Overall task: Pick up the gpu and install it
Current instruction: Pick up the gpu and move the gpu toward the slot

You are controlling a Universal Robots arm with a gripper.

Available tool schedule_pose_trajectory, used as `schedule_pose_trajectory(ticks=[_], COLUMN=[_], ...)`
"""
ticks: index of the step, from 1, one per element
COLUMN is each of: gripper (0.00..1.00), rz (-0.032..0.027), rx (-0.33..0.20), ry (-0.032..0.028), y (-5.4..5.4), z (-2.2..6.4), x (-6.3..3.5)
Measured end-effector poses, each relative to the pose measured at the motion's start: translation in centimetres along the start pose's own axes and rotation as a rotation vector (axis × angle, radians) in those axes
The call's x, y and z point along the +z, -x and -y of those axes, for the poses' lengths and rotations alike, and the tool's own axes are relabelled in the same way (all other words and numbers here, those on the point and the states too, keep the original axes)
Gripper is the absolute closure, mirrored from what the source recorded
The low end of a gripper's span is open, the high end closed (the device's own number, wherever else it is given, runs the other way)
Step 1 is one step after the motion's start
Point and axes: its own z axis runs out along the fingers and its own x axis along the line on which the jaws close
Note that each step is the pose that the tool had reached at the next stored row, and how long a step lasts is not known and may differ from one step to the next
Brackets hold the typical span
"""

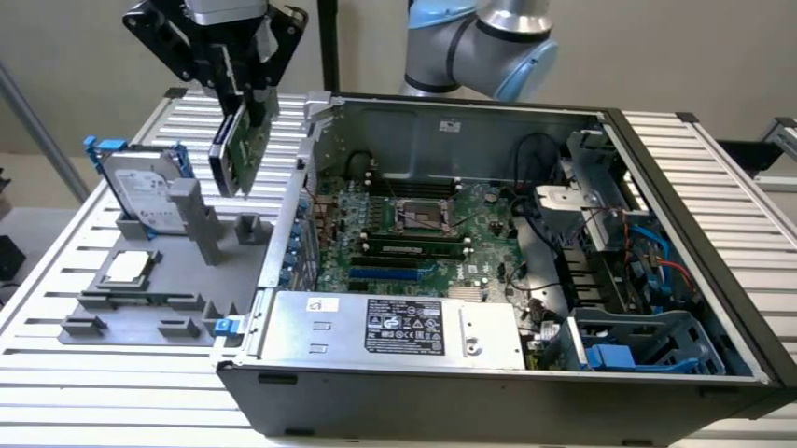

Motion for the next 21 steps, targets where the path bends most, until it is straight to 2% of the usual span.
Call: schedule_pose_trajectory(ticks=[13,21], gripper=[0.72,0.72], rz=[-0.0002,0.0000], rx=[0.000,0.000], ry=[0.0019,0.0021], y=[5.9,9.5], z=[-0.66,-1.22], x=[0.15,0.63])
